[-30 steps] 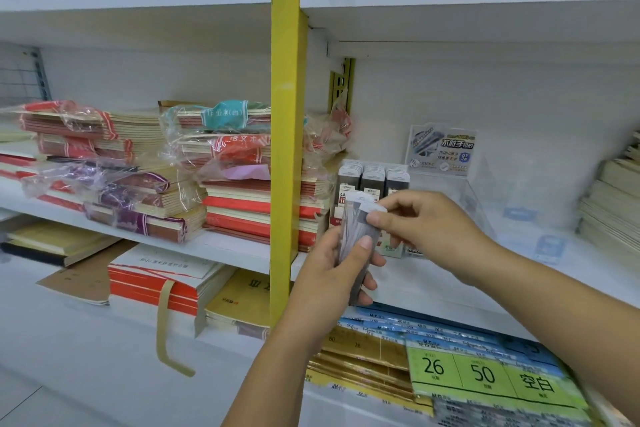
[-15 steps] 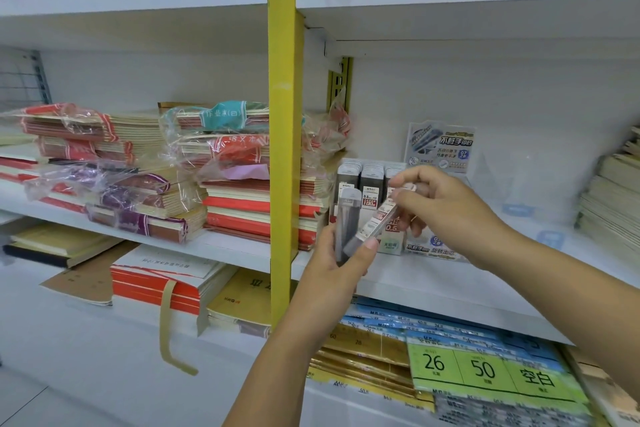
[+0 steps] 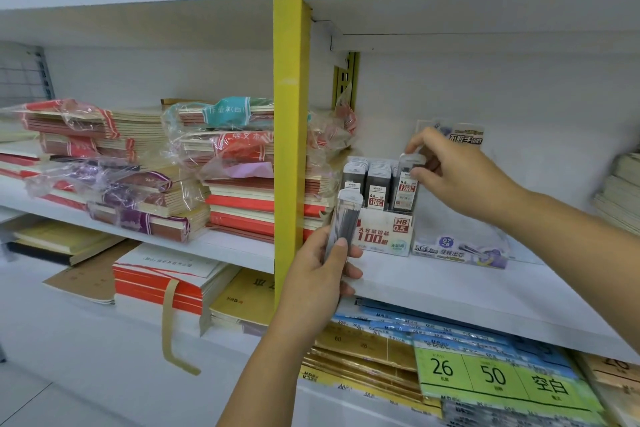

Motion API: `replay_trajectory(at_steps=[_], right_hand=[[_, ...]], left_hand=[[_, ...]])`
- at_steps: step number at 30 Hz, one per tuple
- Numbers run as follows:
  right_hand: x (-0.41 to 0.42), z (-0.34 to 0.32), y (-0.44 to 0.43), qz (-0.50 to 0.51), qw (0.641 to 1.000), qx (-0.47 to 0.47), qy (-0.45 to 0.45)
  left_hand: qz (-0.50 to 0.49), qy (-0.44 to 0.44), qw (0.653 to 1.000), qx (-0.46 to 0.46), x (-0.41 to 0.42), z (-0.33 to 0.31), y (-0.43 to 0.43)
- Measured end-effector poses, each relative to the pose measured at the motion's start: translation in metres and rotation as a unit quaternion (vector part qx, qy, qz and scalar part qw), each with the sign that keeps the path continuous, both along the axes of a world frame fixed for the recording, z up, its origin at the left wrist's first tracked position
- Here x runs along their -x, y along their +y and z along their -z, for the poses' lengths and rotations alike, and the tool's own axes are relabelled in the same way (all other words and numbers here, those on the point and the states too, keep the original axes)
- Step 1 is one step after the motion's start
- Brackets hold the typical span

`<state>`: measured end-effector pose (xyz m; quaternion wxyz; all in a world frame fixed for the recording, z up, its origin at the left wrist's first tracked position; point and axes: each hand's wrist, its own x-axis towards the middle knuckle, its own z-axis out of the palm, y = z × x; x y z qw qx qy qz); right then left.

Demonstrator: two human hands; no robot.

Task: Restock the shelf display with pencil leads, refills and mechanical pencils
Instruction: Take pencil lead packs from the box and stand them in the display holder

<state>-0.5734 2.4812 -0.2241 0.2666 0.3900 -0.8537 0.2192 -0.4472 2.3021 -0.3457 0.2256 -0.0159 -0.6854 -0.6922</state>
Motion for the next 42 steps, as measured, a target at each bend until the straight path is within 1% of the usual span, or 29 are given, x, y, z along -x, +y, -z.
replay_trajectory(at_steps=[3, 5, 7, 9, 11, 13, 14, 16, 18, 19, 25, 27, 28, 31, 32, 34, 36, 38, 40, 42], right_hand=[[0.013, 0.012, -0.003, 0.022, 0.999, 0.007, -0.026], [0.02, 0.019, -0.004, 0.065, 0.997, 0.019, -0.024], [0.021, 0.024, -0.004, 0.082, 0.996, 0.039, -0.021], [0.017, 0.027, -0.005, 0.088, 0.995, 0.039, -0.016], [0.007, 0.029, -0.005, 0.093, 0.995, 0.041, 0.007], [-0.01, 0.03, -0.004, 0.063, 0.995, 0.073, 0.024], [-0.02, 0.03, -0.004, 0.033, 0.995, 0.09, 0.004], [-0.042, 0.03, -0.007, -0.034, 0.989, 0.107, -0.095], [-0.058, 0.032, -0.012, -0.074, 0.972, 0.107, -0.196], [-0.062, 0.033, -0.014, -0.081, 0.964, 0.114, -0.228], [-0.058, 0.031, -0.009, -0.072, 0.925, 0.194, -0.319], [-0.053, 0.026, -0.002, -0.054, 0.93, 0.204, -0.3], [-0.049, 0.022, 0.002, -0.046, 0.939, 0.21, -0.269], [-0.036, 0.007, 0.013, -0.026, 0.966, 0.228, -0.116], [-0.033, 0.001, 0.015, -0.019, 0.974, 0.213, -0.069], [-0.027, -0.005, 0.017, -0.017, 0.986, 0.167, -0.011], [-0.021, -0.007, 0.015, -0.01, 0.995, 0.095, 0.018], [-0.016, -0.006, 0.011, 0.001, 0.999, 0.026, 0.021], [-0.011, -0.003, 0.007, 0.002, 1.0, -0.007, 0.008], [-0.005, -0.001, 0.003, -0.002, 1.0, -0.014, -0.009]], left_hand=[[0.001, 0.002, 1.0, -0.007, 0.0, 0.0, 0.001], [0.0, 0.007, 1.0, -0.008, 0.001, 0.0, 0.001], [0.0, 0.013, 1.0, -0.009, 0.001, 0.0, 0.002], [0.0, 0.015, 1.0, -0.012, 0.002, -0.001, 0.003], [0.006, 0.015, 1.0, -0.015, 0.002, -0.002, 0.004], [0.012, 0.018, 1.0, -0.01, 0.002, -0.004, 0.006], [0.015, 0.021, 1.0, -0.007, 0.002, -0.005, 0.007], [0.018, 0.03, 0.999, 0.005, 0.002, -0.007, 0.01], [0.008, 0.046, 0.999, 0.024, 0.003, -0.006, 0.014], [-0.001, 0.054, 0.998, 0.034, 0.004, -0.006, 0.016], [-0.03, 0.085, 0.994, 0.069, 0.01, -0.003, 0.025], [-0.066, 0.088, 0.988, 0.112, 0.012, -0.001, 0.025], [-0.096, 0.091, 0.979, 0.154, 0.014, 0.0, 0.025], [-0.174, 0.107, 0.928, 0.312, 0.018, 0.001, 0.023], [-0.179, 0.103, 0.914, 0.349, 0.02, 0.002, 0.022], [-0.178, 0.084, 0.895, 0.4, 0.025, 0.007, 0.019], [-0.178, 0.076, 0.882, 0.43, 0.028, 0.013, 0.017], [-0.183, 0.08, 0.874, 0.442, 0.03, 0.017, 0.016], [-0.189, 0.083, 0.872, 0.443, 0.032, 0.02, 0.016], [-0.193, 0.084, 0.872, 0.442, 0.033, 0.021, 0.015]])
